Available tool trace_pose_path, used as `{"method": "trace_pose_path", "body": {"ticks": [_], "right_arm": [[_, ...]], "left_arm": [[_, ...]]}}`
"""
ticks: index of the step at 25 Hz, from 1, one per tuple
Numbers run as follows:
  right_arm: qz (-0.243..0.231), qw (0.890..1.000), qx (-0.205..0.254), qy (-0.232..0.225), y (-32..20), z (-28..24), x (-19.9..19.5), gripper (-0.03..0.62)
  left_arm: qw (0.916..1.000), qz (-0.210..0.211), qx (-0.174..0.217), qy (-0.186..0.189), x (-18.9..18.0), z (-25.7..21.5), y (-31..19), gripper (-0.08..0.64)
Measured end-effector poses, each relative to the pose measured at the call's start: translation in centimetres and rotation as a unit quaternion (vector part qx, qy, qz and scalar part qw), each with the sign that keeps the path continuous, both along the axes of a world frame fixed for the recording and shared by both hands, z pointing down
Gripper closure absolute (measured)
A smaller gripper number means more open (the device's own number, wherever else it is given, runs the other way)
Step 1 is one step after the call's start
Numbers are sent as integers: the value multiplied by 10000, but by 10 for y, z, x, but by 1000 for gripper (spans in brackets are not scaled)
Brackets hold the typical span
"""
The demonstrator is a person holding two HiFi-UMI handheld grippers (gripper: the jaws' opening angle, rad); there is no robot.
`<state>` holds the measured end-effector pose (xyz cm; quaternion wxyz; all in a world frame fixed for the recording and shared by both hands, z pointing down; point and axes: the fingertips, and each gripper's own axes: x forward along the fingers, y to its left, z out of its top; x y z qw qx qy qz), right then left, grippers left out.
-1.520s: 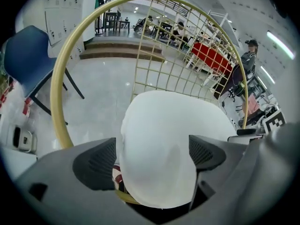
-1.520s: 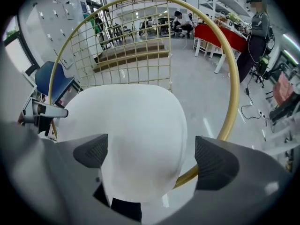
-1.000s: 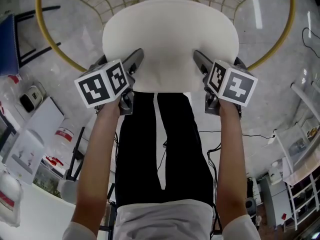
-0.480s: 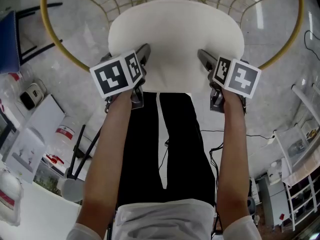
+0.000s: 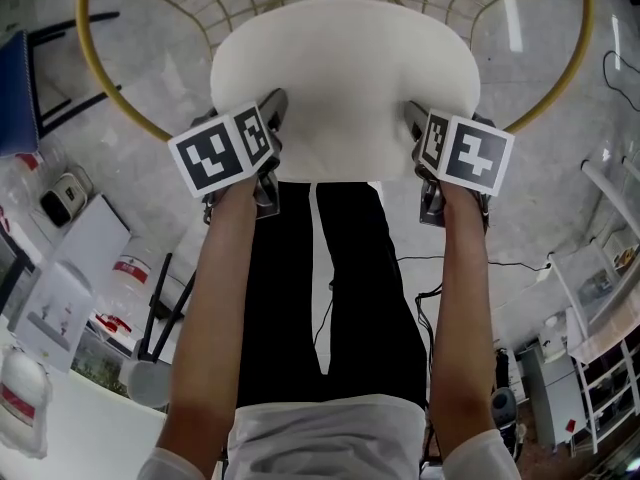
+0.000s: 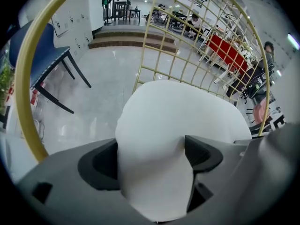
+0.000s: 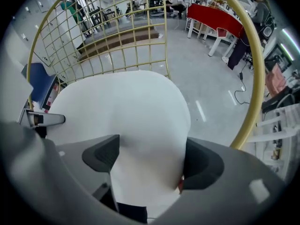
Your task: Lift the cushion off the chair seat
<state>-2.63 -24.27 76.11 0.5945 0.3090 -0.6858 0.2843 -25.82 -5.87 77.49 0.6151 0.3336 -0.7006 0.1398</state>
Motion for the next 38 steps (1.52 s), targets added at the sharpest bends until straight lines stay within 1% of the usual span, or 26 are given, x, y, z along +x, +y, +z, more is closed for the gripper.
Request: {"method": "trace_pose_path", "body": {"ticks": [4, 11, 13, 16, 18, 22, 24, 26, 29, 33, 38], "right_arm": [[-125, 9998, 117, 82, -3, -4, 6, 212], [-79, 9998, 145, 67, -5, -15, 14, 282], [-71, 9998, 211, 23, -2, -21, 13, 348], [-127, 9995, 285, -26, 3, -29, 12, 362], [-134, 9996, 225, -123, 5, -32, 13, 373], [-107, 9988, -71, -472, 7, -36, 12, 402], [-114, 9974, -237, -675, 8, -38, 13, 416], [-117, 9952, -344, -904, 8, -42, 12, 428], [-178, 9920, -499, -1146, 11, -47, 7, 433], [-410, 9893, -632, -1246, 16, -50, 8, 433], [-401, 9857, -750, -1453, 22, -61, 6, 439]], "left_arm": [[10000, -66, 39, 61, 0, -2, 0, 149], [9999, -109, 74, 86, 2, -6, 3, 190], [9998, -109, 73, 116, 1, -7, 3, 201], [9997, -148, 94, 191, 0, -8, 5, 210], [9995, -194, 118, 238, -1, -8, 6, 215], [9995, -185, 146, 198, -6, -13, 7, 236], [9997, -87, 191, 133, -4, -19, 8, 270], [9995, -67, 264, 134, -2, -25, 11, 285], [9991, -95, 344, 216, -1, -32, 21, 296], [9982, -40, 490, 345, 2, -41, 28, 327], [9956, 36, 743, 578, 6, -54, 41, 357]]}}
